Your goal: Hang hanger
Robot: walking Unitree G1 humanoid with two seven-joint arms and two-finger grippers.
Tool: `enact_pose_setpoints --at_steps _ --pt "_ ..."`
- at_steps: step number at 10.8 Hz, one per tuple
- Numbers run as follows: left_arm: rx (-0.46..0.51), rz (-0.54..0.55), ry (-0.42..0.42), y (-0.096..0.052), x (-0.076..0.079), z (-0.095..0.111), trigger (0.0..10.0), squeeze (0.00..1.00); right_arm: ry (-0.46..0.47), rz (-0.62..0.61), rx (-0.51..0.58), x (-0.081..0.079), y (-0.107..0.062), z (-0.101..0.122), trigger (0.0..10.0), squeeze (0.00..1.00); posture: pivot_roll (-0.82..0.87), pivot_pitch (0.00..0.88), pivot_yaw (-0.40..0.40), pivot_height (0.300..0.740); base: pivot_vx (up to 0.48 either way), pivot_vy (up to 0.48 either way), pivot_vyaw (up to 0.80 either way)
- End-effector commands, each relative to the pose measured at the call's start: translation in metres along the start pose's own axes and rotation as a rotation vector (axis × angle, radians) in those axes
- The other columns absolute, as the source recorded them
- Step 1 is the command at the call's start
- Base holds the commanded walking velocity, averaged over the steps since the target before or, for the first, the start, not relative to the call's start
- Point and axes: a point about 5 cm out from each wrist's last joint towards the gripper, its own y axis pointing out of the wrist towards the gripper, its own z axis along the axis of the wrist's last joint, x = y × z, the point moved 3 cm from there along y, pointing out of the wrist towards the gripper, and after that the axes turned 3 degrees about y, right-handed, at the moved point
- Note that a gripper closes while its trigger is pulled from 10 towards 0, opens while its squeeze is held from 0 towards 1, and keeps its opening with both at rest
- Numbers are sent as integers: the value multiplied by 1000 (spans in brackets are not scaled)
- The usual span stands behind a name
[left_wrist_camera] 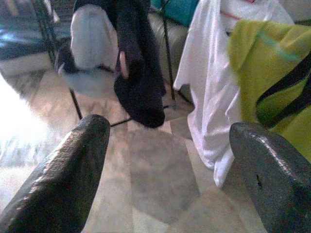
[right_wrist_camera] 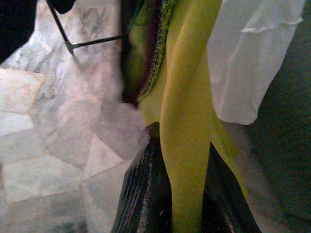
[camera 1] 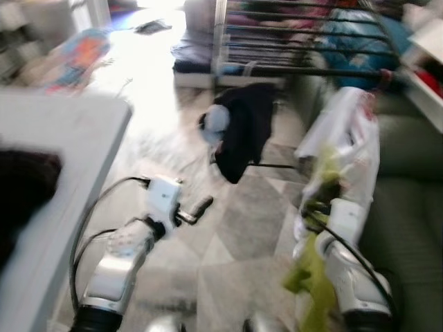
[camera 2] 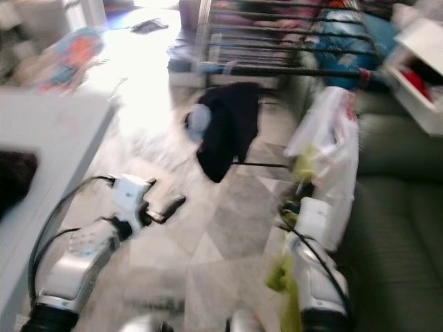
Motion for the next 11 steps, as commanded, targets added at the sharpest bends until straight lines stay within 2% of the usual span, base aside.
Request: enact_pose_setpoints --at_steps 1,6,7,9,11 --pt "13 -34 4 5 10 3 10000 0 -3 -23 10 8 1 5 10000 0 -61 52 -22 740 420 0 0" --pt "12 -50 10 6 18 2 10000 0 -50 -33 54 9 5 17 10000 0 -61 57 -25 740 465 0 0" --pt "12 -55 -14 7 21 2 10000 0 -54 -34 57 9 6 18 10000 0 -61 57 -25 740 349 -326 0" --pt "12 -67 -5 7 23 2 10000 0 -79 -43 71 10 6 19 10000 0 -61 57 -25 740 339 -336 0" --pt "18 -70 -10 6 24 3 10000 0 -138 -50 121 12 9 31 10000 0 -60 60 -23 740 426 -122 0"
